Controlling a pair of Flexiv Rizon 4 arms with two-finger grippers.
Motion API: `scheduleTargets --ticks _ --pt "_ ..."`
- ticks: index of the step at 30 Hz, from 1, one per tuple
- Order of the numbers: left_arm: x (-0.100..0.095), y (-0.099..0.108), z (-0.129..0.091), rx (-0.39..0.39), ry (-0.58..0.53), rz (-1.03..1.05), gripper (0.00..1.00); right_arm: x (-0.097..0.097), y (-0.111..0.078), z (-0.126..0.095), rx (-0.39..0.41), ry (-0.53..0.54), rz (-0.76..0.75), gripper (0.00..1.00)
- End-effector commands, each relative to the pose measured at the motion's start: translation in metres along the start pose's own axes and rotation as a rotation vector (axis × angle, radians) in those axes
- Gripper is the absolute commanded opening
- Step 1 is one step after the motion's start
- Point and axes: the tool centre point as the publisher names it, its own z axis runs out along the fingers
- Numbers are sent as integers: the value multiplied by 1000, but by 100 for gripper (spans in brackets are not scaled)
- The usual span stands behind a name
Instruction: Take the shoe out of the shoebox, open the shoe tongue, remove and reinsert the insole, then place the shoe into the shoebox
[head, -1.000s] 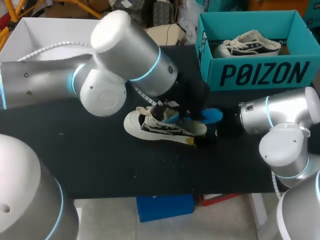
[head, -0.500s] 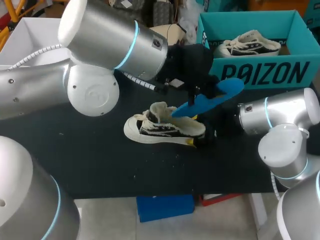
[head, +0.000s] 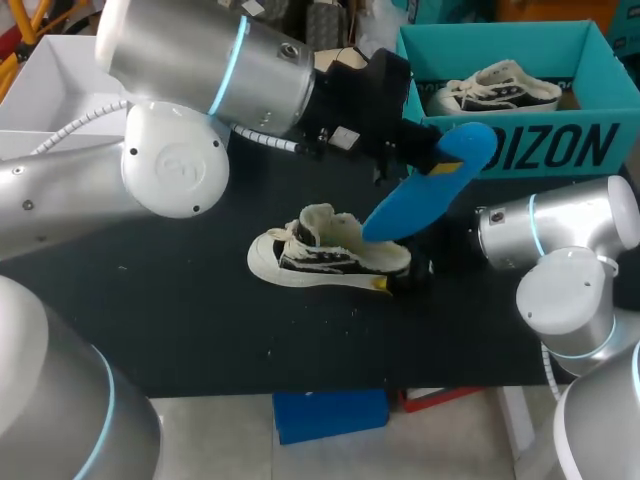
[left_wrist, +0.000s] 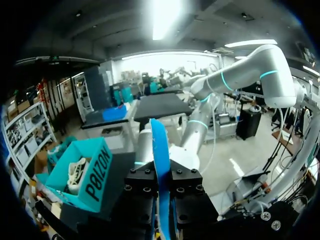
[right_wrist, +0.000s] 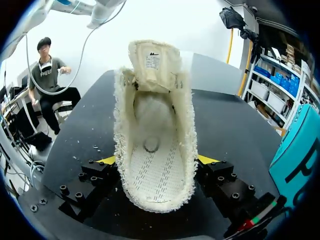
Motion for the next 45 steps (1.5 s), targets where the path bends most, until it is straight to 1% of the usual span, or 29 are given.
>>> scheduleTargets --ticks 1,6,7,8,9,11,15,21,26,30,32,37,41,42,44,45 --pt "1 1 0 1 -4 1 0 0 0 3 1 -2 1 0" --pt "1 1 0 1 -4 1 0 0 0 3 1 -2 1 0" --pt "3 0 -2 22 13 -39 0 0 0 3 1 -2 1 0" --pt "5 -3 -3 70 26 -83 0 0 0 3 1 -2 1 0" --pt "7 -7 -6 103 32 -105 0 0 0 3 1 -2 1 0" --pt "10 -18 -12 142 49 -148 0 0 0 3 1 -2 1 0" --pt "21 -45 -28 221 75 -215 0 0 0 3 1 -2 1 0" --pt "45 -77 -49 263 95 -302 0 0 0 3 1 -2 1 0" --pt "59 -100 -67 288 94 -331 0 0 0 3 1 -2 1 0" --pt "68 -117 -80 321 81 -336 0 0 0 3 1 -2 1 0" --pt "72 -126 -86 374 104 -350 0 0 0 3 1 -2 1 0" --pt "78 -145 -96 446 109 -333 0 0 0 3 1 -2 1 0" --pt "82 -155 -100 478 126 -321 0 0 0 3 1 -2 1 0" --pt "83 -158 -101 507 145 -334 0 0 0 3 1 -2 1 0" --pt "84 -162 -104 492 139 -315 0 0 0 3 1 -2 1 0" --pt "84 -164 -105 508 147 -317 0 0 0 3 1 -2 1 0"
